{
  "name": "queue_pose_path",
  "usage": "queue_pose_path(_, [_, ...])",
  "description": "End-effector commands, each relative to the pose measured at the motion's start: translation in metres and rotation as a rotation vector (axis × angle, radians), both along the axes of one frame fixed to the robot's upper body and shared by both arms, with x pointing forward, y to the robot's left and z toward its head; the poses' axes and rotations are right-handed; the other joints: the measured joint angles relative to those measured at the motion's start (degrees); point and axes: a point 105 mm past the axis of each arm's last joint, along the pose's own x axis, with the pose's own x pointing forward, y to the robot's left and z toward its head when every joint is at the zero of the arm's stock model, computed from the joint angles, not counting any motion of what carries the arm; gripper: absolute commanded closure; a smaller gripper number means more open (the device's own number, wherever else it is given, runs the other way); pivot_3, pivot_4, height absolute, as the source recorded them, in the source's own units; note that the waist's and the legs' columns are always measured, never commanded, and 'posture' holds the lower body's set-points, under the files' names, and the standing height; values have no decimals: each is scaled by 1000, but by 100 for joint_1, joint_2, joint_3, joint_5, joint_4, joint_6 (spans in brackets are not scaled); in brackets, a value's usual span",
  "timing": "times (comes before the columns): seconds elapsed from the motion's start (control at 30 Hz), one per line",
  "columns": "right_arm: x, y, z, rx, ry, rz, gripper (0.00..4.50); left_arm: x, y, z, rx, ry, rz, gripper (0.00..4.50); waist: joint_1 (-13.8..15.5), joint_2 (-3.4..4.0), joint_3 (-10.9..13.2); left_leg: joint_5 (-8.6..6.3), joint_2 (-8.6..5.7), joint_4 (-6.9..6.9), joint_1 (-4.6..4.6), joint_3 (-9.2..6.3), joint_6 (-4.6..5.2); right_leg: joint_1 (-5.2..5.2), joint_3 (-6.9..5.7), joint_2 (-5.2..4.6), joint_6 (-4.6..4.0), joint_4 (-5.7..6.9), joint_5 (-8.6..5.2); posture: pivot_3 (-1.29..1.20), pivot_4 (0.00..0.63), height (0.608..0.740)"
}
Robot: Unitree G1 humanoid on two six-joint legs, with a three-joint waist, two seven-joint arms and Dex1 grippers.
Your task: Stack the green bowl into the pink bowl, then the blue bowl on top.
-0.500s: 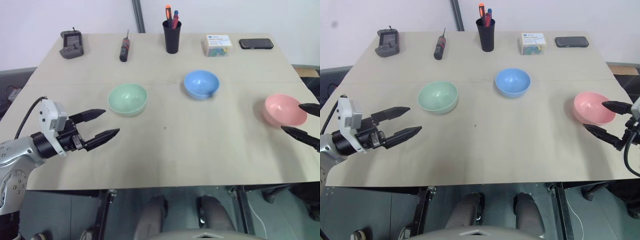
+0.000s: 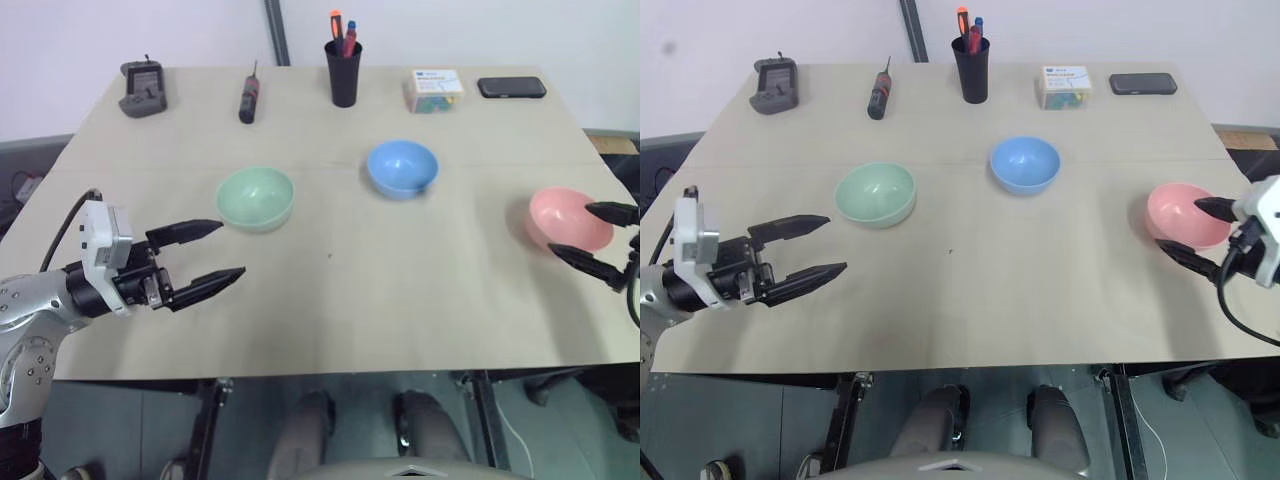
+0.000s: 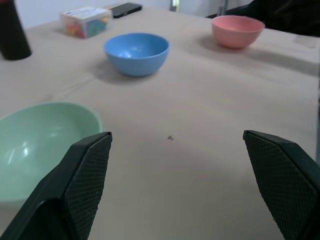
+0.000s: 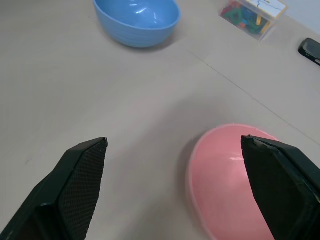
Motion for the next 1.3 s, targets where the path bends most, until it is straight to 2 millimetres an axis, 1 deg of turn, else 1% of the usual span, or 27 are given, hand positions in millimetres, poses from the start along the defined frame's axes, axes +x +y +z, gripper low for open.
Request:
queue_pose_path(0.03, [18,2,-18,-9,39,-47,0,-11,-31,13,-10,-66,-169,52,1,-1,0,0,0,2,0,0,0,0,1,0,0,0,0,0,150,740])
queue_pose_path(0.13, [40,-1,-33,-14,58,-96,0,-16,-53,18,-18,-81,-278,52,2,1,1,0,-2,4,-1,0,0,-2,1,0,0,5,1,0,150,740])
queue_pose_path(0.2, [54,-5,-43,-17,74,-143,0,-19,-64,21,-21,-88,-332,52,0,1,1,0,-4,4,-2,1,0,-5,3,0,0,9,1,0,150,740])
queue_pose_path(0.27, [65,-10,-50,-23,82,-181,531,-18,-70,26,-36,-105,-348,0,-1,2,1,0,-5,4,-4,2,0,-9,5,0,-1,11,1,0,150,740])
queue_pose_path(0.3, [68,-11,-52,-21,85,-188,660,-18,-73,28,-43,-110,-352,0,-2,2,1,1,-5,4,-3,2,-1,-8,5,0,-1,11,1,0,150,740])
queue_pose_path(0.37, [73,-9,-52,-19,83,-185,1531,-18,-74,29,-49,-111,-349,0,-5,2,1,0,-5,4,-5,3,-1,-10,6,0,-1,11,1,0,150,740])
queue_pose_path(0.4, [74,-7,-50,-9,81,-178,1846,-18,-74,28,-49,-106,-342,0,-9,2,1,1,-5,4,-5,3,-1,-11,6,0,-1,10,1,0,150,740])
queue_pose_path(0.43, [75,-5,-49,-2,80,-173,2297,-19,-73,27,-49,-102,-336,0,-14,2,1,0,-5,4,-5,5,0,-11,8,0,-1,10,1,0,150,740])
queue_pose_path(0.6, [73,4,-47,-5,65,-137,4400,-19,-71,23,-54,-94,-297,0,-6,2,1,0,-4,5,-5,5,0,-11,10,0,0,11,1,0,150,740])
queue_pose_path(0.67, [70,14,-41,-11,40,-95,4468,-19,-70,22,-57,-93,-287,0,-6,2,1,0,-5,6,-4,5,0,-11,9,0,0,15,1,0,150,740])
queue_pose_path(0.7, [65,25,-38,-17,34,-43,4468,-19,-69,22,-60,-92,-276,0,-4,3,1,0,-4,6,-3,4,0,-11,9,1,0,17,1,0,150,740])
queue_pose_path(0.77, [49,60,-35,-22,27,123,4468,-18,-67,20,-57,-90,-258,0,-3,4,1,0,-3,6,-3,1,0,-12,8,2,0,18,1,0,150,740])
queue_pose_path(0.83, [28,101,-37,4,46,281,4468,-16,-64,18,-62,-89,-229,0,-16,5,1,0,0,5,-3,0,0,-12,7,4,0,17,1,0,150,740])
queue_pose_path(0.87, [21,115,-39,13,52,331,4468,-15,-63,17,-63,-89,-218,0,-20,4,0,0,1,5,-3,-2,0,-12,10,4,0,16,1,0,150,740])
queue_pose_path(0.9, [17,123,-40,18,55,355,4468,-14,-63,17,-63,-90,-212,0,-21,3,0,0,3,5,-3,-7,0,-12,10,4,0,17,1,0,150,740])
queue_pose_path(1.0, [0,170,-49,59,77,489,4468,-10,-61,12,-59,-87,-173,0,-4,3,0,0,1,9,-2,-9,0,-11,9,5,0,19,1,0,150,740])
queue_pose_path(1.03, [0,180,-54,62,78,502,4468,-9,-61,11,-59,-85,-164,0,0,3,0,0,0,9,-2,-10,0,-11,8,4,1,19,1,0,150,740])
queue_pose_path(1.07, [4,186,-60,46,79,502,4468,-9,-61,9,-57,-85,-161,0,5,-3,-3,0,0,10,-2,-10,0,-10,8,4,1,19,1,0,150,740])
queue_pose_path(1.13, [15,193,-70,12,86,497,4468,-7,-62,8,-57,-85,-152,0,-8,-7,-5,0,-1,12,1,-8,0,-8,4,6,1,19,2,0,150,740])
queue_pose_path(1.17, [20,195,-71,22,88,491,4468,-6,-62,7,-57,-84,-146,0,-7,-6,-5,1,-1,12,1,-7,-1,-9,5,6,0,19,2,0,150,740])
queue_pose_path(1.2, [24,197,-71,32,89,486,3755,-6,-62,7,-57,-84,-142,0,-6,-8,-6,1,-2,12,2,-7,-1,-9,6,5,0,20,2,0,150,740])
queue_pose_path(1.23, [28,196,-71,31,91,480,3627,-6,-62,7,-56,-85,-139,0,4,-10,-7,1,-2,12,2,-7,-1,-9,6,5,0,20,2,0,150,740])
queue_pose_path(1.27, [31,195,-69,36,96,475,3154,-5,-61,6,-53,-85,-126,0,10,-10,-8,1,-3,12,2,-8,-1,-8,3,5,0,19,2,0,150,740])
queue_pose_path(1.3, [34,195,-67,48,101,470,2791,-4,-60,5,-50,-85,-113,0,11,-9,-7,1,-4,12,1,-8,-1,-7,2,4,0,19,2,0,150,740])
